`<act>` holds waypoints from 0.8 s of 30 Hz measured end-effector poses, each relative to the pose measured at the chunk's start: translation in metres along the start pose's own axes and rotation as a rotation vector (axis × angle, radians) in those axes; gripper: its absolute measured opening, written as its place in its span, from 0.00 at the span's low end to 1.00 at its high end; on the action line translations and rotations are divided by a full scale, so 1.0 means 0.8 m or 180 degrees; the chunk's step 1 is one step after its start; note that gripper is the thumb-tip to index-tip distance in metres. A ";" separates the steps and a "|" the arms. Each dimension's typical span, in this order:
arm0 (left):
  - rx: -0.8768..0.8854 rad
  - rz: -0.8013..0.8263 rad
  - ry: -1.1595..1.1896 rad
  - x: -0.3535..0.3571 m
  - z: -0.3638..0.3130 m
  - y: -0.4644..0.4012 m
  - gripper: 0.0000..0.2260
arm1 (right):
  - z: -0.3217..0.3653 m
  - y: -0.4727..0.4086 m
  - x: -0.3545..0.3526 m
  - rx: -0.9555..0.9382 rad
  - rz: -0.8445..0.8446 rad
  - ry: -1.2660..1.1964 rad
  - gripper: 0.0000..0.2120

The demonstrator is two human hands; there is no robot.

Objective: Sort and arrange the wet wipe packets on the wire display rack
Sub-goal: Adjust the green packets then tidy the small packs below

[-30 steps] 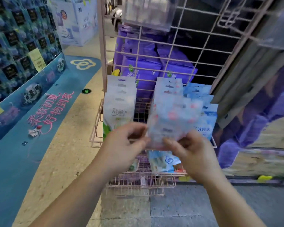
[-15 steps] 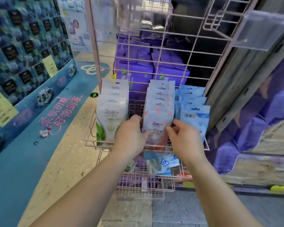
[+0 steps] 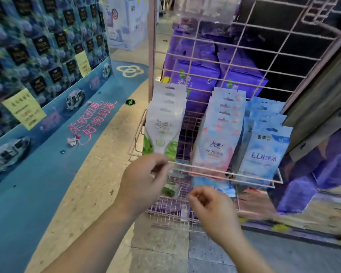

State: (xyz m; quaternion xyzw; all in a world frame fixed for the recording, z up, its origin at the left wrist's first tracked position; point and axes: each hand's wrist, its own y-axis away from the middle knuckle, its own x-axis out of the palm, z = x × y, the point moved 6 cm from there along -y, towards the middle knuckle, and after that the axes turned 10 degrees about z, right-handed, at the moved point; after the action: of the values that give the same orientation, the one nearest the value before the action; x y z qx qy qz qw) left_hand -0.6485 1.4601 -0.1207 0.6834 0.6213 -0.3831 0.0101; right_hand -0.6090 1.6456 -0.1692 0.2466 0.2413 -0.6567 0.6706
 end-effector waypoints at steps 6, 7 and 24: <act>-0.1080 0.1017 -0.0179 0.039 0.114 0.043 0.02 | -0.093 -0.070 0.123 0.1721 0.0951 0.0167 0.23; -0.1410 0.1103 -0.0107 0.045 0.134 0.045 0.03 | -0.099 -0.080 0.138 0.1904 0.1061 0.0091 0.25; -0.1242 0.2447 0.0377 0.053 0.154 0.067 0.07 | -0.006 0.021 0.073 0.0969 0.0546 -0.1862 0.28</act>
State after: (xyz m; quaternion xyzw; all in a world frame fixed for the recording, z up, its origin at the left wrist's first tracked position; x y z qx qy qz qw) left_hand -0.6680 1.4229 -0.2551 0.8712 0.3819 -0.1870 0.2454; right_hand -0.5905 1.6044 -0.2108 0.1644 -0.0836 -0.6692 0.7198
